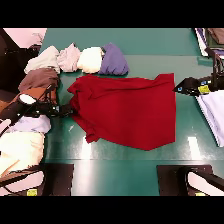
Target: Fold the shirts.
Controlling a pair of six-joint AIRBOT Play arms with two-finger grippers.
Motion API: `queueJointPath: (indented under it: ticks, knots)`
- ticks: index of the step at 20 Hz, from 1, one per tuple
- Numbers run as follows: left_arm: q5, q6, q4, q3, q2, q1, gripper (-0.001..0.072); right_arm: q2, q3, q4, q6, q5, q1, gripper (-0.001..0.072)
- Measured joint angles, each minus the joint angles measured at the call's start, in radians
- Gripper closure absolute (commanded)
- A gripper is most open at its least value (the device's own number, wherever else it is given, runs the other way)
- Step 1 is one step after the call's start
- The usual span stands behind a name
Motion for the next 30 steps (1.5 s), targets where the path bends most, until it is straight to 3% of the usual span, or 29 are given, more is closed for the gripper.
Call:
queueJointPath:
  ticks: [5,8,9,10,12,13,16,23,24,26,27,30]
  knots:
    - [-0.040,-0.023,0.016,0.087,0.005,-0.023,0.0686,0.018,-0.034,-0.015,0.014,0.087,-0.061,0.0300]
    - [-0.108,-0.026,0.038,0.181,0.040,-0.024,0.0685,0.089,-0.159,-0.095,0.046,0.132,-0.140,0.0280]
    - [-0.127,-0.026,0.042,0.208,0.051,-0.025,0.0685,0.117,-0.214,-0.123,0.054,0.146,-0.166,0.0139]
    - [-0.146,-0.026,0.047,0.234,0.060,-0.026,0.0685,0.148,-0.277,-0.145,0.064,0.161,-0.193,0.0083]
    - [-0.165,-0.026,0.050,0.273,0.072,-0.026,0.0685,0.200,-0.399,-0.155,0.076,0.192,-0.233,0.0100]
    - [-0.174,-0.026,0.053,0.286,0.076,-0.026,0.0685,0.221,-0.455,-0.144,0.088,0.202,-0.247,0.0153]
    - [-0.188,-0.025,0.054,0.306,0.082,-0.026,0.0685,0.278,-0.609,-0.077,0.135,0.196,-0.241,0.0157]
    - [-0.200,-0.025,0.055,0.316,0.085,-0.026,0.0685,0.296,-0.781,-0.006,0.335,0.017,0.035,0.0163]
    - [-0.203,-0.025,0.056,0.317,0.085,-0.026,0.0685,0.277,-0.789,0.003,0.352,-0.018,0.077,0.0218]
    - [-0.209,-0.024,0.056,0.317,0.085,-0.026,0.0685,0.239,-0.796,0.027,0.375,-0.091,0.142,0.0232]
    - [-0.210,-0.024,0.057,0.317,0.085,-0.026,0.0685,0.224,-0.798,0.044,0.385,-0.114,0.163,0.0309]
    - [-0.220,-0.024,0.058,0.317,0.085,-0.026,0.0685,0.198,-0.801,0.064,0.393,-0.190,0.200,0.0694]
